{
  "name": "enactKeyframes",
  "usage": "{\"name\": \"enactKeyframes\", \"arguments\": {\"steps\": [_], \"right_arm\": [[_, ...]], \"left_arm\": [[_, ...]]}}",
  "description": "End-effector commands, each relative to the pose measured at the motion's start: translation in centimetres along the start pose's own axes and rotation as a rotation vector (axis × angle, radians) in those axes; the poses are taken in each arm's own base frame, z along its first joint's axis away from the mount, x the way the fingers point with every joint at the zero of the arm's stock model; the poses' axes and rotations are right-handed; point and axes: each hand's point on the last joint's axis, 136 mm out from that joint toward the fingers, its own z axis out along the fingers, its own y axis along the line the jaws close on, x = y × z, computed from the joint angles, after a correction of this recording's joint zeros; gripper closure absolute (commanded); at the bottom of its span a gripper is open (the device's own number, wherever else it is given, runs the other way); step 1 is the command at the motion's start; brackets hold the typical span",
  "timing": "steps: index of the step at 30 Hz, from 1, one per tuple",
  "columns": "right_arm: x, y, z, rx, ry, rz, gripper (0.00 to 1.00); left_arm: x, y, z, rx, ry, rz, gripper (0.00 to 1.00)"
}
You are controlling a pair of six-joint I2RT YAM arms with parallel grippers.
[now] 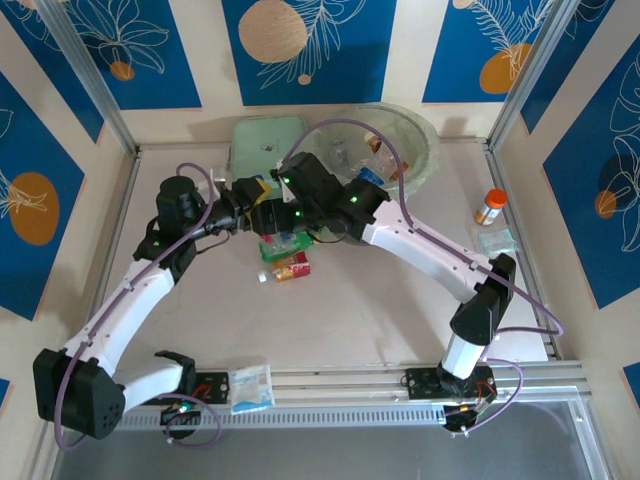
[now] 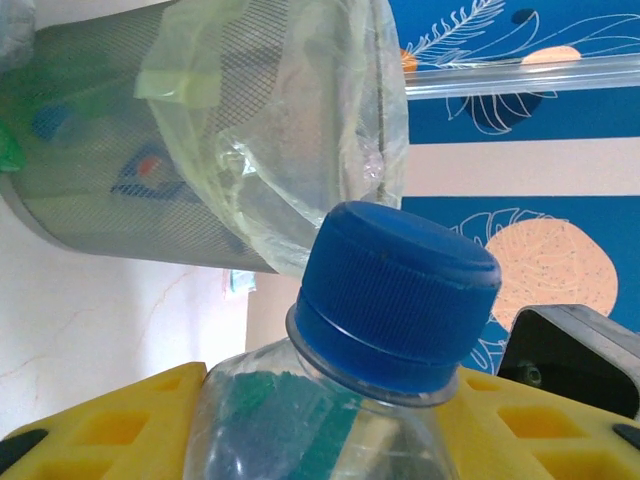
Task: Put the plastic bottles in the bin
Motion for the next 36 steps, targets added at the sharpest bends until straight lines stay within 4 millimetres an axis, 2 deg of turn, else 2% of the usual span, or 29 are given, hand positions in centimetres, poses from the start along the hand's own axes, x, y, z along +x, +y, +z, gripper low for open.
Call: {"name": "enactKeyframes", "arguments": {"steps": [1, 9, 18, 20, 23, 26, 31, 34, 36], "right_arm": [[-1.2, -0.3, -0.6, 0.014, -0.029, -0.009, 0.34], [-1.1, -0.1, -0.7, -0.005, -0.027, -0.014, 0.46], [-1.5, -0.1, -2.2, -0.012, -0.068, -0.013, 0.5], [-1.9, -0.3, -2.9, -0.005, -0.086, -0.014, 0.51], [-3.2, -1.3, -4.9, 0.02, -0.138, -0.014, 0.51], [-5.1, -3.6, -7.5, 0.059, -0.202, 0.002, 0.51], [-9.3, -9.1, -12.5, 0.154, -0.346, 0.045, 0.5], [-11.6, -13.1, -14.1, 0.221, -0.398, 0.077, 0.5], [-12.9, -15.1, -14.3, 0.252, -0.42, 0.086, 0.5]], "left_arm": [[0.8, -1.2, 0.2, 0.047, 0.041, 0.016, 0.48], [0.8, -0.9, 0.5, 0.05, 0.043, 0.014, 0.45], [-0.2, -2.8, 0.6, 0.084, 0.015, 0.079, 0.03], [-0.9, -3.2, 0.2, 0.056, -0.007, 0.128, 0.01], [-2.6, -2.6, -0.7, -0.055, -0.068, 0.196, 0.01], [-3.8, -1.2, -1.8, -0.208, -0.125, 0.305, 0.01], [-4.3, 3.1, -3.0, -0.401, -0.148, 0.361, 0.01], [-3.8, 5.5, -3.3, -0.456, -0.128, 0.351, 0.01], [-3.4, 6.8, -3.4, -0.476, -0.116, 0.344, 0.0]]}}
